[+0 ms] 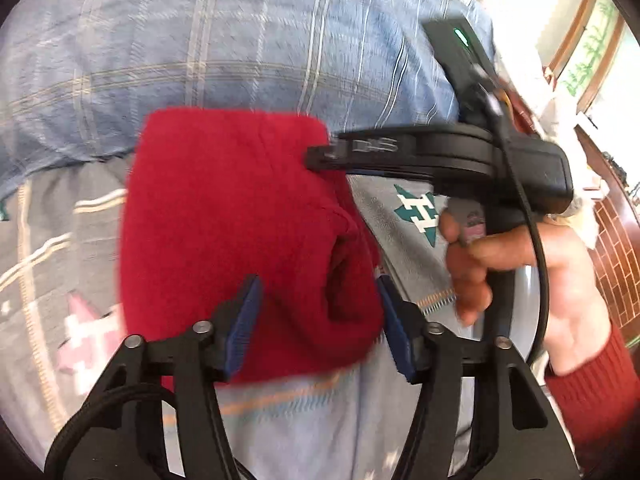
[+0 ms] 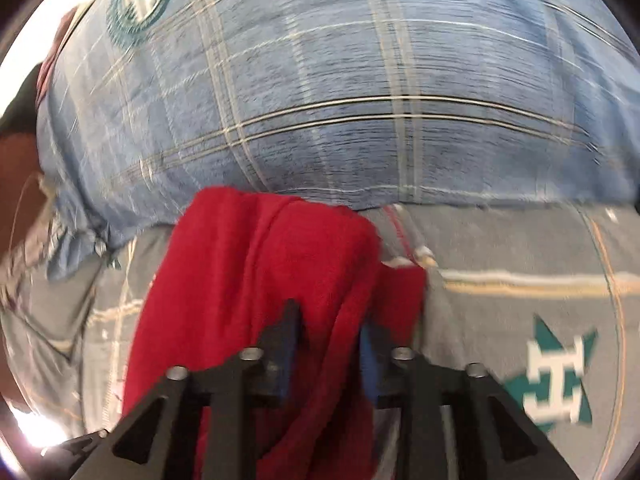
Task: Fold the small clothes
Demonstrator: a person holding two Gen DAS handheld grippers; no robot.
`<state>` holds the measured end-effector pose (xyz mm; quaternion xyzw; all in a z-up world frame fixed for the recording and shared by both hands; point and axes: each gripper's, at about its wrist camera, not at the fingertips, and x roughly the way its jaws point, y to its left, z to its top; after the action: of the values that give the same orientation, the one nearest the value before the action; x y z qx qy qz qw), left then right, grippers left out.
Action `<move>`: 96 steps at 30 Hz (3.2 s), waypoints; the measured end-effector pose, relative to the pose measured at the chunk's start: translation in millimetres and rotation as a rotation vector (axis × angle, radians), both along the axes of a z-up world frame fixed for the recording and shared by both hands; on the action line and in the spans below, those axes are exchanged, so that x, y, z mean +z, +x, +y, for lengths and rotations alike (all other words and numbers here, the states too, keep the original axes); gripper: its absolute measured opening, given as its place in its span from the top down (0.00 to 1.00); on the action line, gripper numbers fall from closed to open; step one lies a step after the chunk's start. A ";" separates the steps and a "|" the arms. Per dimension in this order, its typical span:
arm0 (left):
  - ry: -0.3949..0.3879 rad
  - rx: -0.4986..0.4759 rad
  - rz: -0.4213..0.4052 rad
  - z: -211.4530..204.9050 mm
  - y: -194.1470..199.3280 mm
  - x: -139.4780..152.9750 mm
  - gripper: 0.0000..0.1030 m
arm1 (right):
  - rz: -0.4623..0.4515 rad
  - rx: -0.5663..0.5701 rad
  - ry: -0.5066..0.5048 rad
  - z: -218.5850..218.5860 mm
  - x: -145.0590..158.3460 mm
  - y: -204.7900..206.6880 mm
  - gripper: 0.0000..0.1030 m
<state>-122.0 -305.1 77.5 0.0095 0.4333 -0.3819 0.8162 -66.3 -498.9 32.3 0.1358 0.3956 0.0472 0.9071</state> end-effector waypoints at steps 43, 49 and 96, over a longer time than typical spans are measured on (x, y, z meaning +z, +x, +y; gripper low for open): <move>0.144 0.161 -0.144 13.0 10.9 -46.6 0.37 | -0.113 -0.075 -0.407 37.1 -2.6 39.6 0.91; 0.150 0.171 -0.137 15.6 9.4 -44.9 0.36 | -0.083 -0.101 -0.337 25.9 -9.1 29.8 0.87; 0.138 0.236 -0.105 38.9 21.8 -27.4 0.35 | -0.098 -0.095 -0.127 17.8 -29.6 -33.4 0.46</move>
<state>-100.2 -266.3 50.1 0.0346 0.4132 -0.2518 0.8745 -99.6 -481.1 2.7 0.0943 0.3461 -0.0146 0.9333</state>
